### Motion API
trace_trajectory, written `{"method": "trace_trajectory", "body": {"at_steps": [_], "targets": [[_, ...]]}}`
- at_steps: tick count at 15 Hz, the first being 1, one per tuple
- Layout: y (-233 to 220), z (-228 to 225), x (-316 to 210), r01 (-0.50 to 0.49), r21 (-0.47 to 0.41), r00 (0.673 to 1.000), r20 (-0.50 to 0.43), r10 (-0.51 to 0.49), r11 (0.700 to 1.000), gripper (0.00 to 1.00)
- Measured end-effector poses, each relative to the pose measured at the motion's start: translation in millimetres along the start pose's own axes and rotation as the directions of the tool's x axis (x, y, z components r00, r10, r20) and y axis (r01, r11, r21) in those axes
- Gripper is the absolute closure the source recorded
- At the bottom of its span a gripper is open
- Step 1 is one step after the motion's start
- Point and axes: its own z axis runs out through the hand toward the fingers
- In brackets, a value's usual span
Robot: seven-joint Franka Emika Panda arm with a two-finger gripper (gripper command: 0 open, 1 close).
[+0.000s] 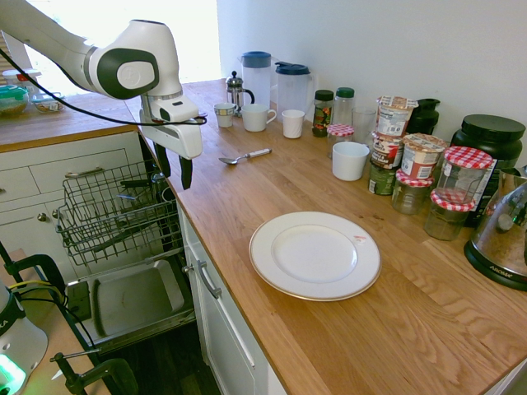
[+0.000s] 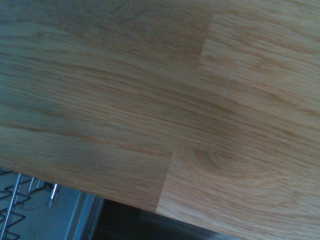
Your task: Put the spoon in the dishwasher
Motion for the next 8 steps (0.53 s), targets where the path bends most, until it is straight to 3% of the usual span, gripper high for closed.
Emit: {"method": "trace_trajectory", "body": {"at_steps": [3,8], "targets": [[-2.3,-4.1,2.5,-0.001,0.005,1.000,-0.004,0.001,1.000,0.00],[-39.4,-52.9,44.5,-0.003,0.027,0.999,-0.054,0.005,1.000,0.00]]}}
